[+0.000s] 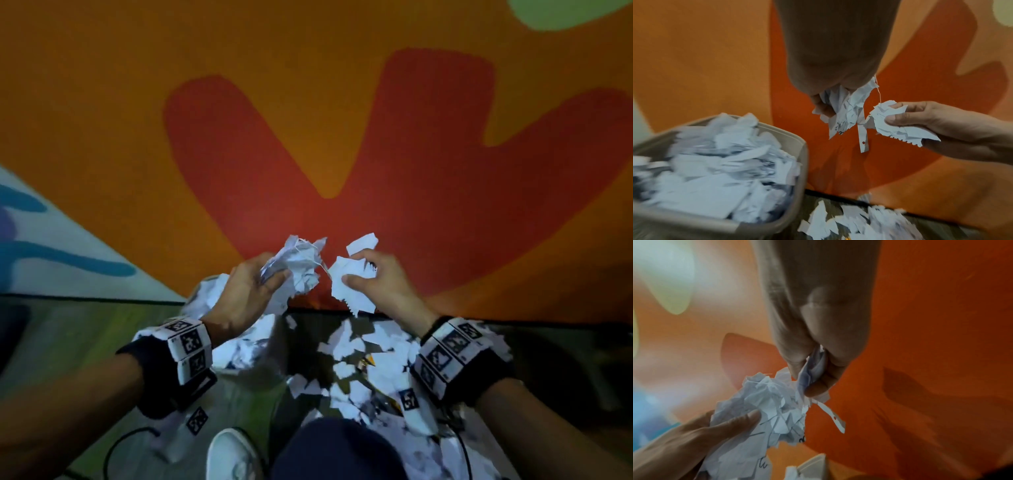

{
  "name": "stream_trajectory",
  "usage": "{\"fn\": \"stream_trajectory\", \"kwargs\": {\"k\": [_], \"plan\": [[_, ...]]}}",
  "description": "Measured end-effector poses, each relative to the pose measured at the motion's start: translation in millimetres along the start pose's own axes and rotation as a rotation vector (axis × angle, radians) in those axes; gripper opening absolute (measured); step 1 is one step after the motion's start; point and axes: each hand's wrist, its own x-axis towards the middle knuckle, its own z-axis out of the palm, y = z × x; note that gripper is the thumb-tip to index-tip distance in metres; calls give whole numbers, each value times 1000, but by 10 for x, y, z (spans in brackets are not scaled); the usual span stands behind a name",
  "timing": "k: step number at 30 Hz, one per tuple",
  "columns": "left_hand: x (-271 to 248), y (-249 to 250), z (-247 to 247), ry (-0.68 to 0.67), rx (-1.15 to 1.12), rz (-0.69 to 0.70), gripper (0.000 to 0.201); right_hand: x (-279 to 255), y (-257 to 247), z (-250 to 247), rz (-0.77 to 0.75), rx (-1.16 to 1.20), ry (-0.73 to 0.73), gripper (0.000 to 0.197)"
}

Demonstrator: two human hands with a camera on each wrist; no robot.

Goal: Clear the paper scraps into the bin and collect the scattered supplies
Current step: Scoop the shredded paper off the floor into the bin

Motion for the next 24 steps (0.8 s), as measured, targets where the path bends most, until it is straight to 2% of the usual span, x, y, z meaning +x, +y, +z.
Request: {"fn": "stream_trajectory", "kwargs": {"k": [2, 5, 8, 11, 13, 16, 19, 21, 24], "plan": [[-143, -126, -288, 84, 3, -40, 7, 84, -188, 309, -35, 2, -32, 30], [-372, -384, -674, 221, 63, -100, 8, 177, -452, 808, -63, -1, -112, 29], [-541, -684, -881, 300, 97, -154, 7, 236, -610, 1248, -95, -32, -209, 32], [-622, -943, -856, 311, 187, -191, 7, 316, -637, 1585, -98, -106, -296, 35], [-617, -1106, -750, 249, 237, -188, 5, 374, -585, 1767, -84, -172, -356, 37], [-479, -1418, -526, 39, 290, -216, 29, 447, -474, 1969, -43, -279, -441, 44], [-290, -1746, -332, -168, 470, -299, 56, 520, -346, 2146, -41, -396, -560, 45], [-191, -1865, -229, -267, 516, -372, 56, 551, -277, 2249, -50, -503, -625, 41], [-90, -1988, -108, -387, 577, -446, 40, 545, -219, 2371, -60, -716, -731, 33]]}}
